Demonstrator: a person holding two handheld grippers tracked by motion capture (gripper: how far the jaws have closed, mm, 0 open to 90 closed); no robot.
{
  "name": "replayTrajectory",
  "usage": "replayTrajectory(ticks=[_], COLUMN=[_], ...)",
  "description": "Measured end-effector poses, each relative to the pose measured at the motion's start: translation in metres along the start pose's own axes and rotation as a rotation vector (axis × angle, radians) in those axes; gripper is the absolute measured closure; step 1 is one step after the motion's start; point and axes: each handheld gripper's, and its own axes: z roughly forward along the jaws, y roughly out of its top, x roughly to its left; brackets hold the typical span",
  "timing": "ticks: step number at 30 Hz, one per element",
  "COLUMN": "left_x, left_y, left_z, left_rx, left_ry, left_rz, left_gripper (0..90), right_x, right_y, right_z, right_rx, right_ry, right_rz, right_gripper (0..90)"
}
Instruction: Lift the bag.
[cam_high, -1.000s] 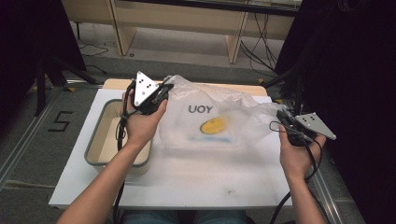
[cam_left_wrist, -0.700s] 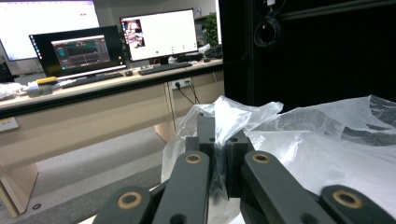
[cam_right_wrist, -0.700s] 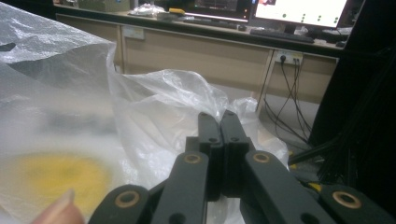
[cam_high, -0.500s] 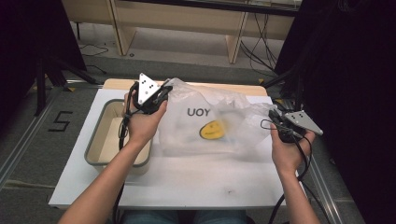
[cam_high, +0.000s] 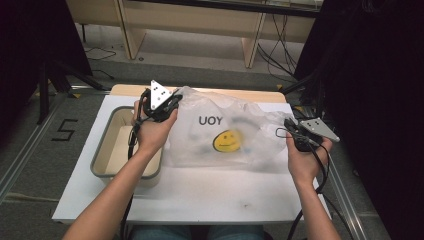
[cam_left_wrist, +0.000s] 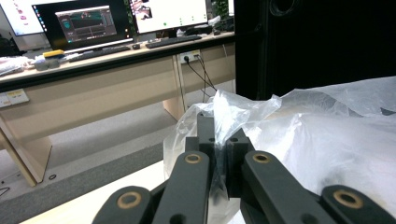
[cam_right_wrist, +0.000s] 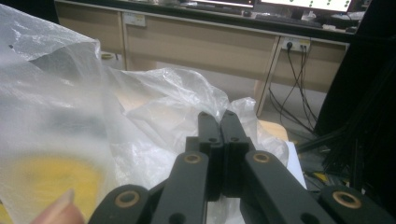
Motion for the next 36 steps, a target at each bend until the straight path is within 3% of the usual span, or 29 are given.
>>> replayTrajectory(ticks=[14,36], left_x=[0.003,-0.001], left_y=[-0.006,-0.02], left_z=[0.006,0.02], left_rx=[0.028,0.123], left_ry=[0.004,-0.017], left_rz=[0.001,0.023], left_gripper=[88.9,88.6], right_x=[0.005,0.009], right_y=[-0.005,-0.015], right_z=[0.012,0.034], right_rx=[0.027,0.078], right_ry=[0.006,0.004], right_rz=[0.004,0.016], right_gripper=[89.9,89.9])
